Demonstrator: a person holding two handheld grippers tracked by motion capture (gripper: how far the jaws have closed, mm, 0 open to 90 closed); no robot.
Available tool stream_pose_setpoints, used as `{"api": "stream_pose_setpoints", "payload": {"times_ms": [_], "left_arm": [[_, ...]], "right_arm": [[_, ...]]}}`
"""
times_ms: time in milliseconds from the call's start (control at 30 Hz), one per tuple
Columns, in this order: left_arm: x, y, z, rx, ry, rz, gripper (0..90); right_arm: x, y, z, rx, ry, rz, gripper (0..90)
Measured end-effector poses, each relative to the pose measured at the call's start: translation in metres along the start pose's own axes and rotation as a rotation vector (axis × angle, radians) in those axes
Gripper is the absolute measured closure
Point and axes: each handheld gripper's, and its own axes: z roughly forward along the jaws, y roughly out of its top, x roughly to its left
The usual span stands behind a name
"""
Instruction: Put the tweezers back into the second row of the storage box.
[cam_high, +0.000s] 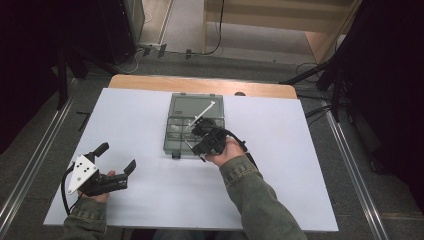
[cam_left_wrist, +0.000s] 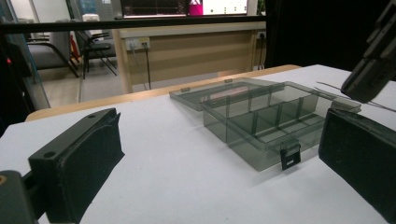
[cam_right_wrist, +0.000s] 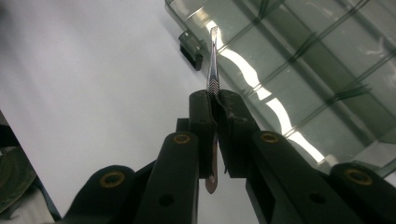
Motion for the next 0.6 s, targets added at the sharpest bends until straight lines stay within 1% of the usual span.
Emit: {"api": "stream_pose_setpoints", "payload": {"times_ms": [67, 133, 333, 367, 400, 500, 533, 567, 600], "left_arm": [[0.0, 0.0, 0.0, 0.0, -0.001, 0.0, 0.0], [0.0, 0.0, 0.0, -0.001, -0.003, 0.0, 0.0], [0.0, 0.0, 0.0, -0.002, -0.001, -0.002, 0.0], [0.0, 0.0, 0.001, -0.002, -0.002, -0.001, 0.0], [0.0, 0.0, 0.001, -0.001, -0.003, 0.001, 0.0], [-0.001, 0.0, 0.002, 0.002, -0.006, 0.0, 0.0], [-0.001, 0.0, 0.002, 0.002, -0.006, 0.0, 0.0], [-0.001, 0.0, 0.002, 0.001, -0.007, 0.0, 0.0], [-0.001, 0.0, 0.002, 0.0, -0.007, -0.001, 0.0]], "right_arm": [[-0.003, 0.003, -0.003, -0.002, -0.003, -0.012, 86.0], [-0.008, 0.006, -0.006, -0.01, 0.01, -0.014, 86.0], [-0.016, 0.012, -0.008, -0.018, 0.0, -0.041, 86.0], [-0.02, 0.014, -0.006, -0.032, 0.009, -0.035, 86.0], [-0.023, 0.014, -0.005, -0.025, 0.004, -0.025, 86.0], [-0.029, 0.016, 0.0, -0.026, -0.01, -0.025, 85.9], [-0.029, 0.016, 0.0, -0.026, -0.01, -0.025, 85.9], [-0.035, 0.017, 0.004, -0.015, -0.037, -0.005, 85.8], [-0.035, 0.017, 0.004, -0.015, -0.037, -0.005, 85.8]]}}
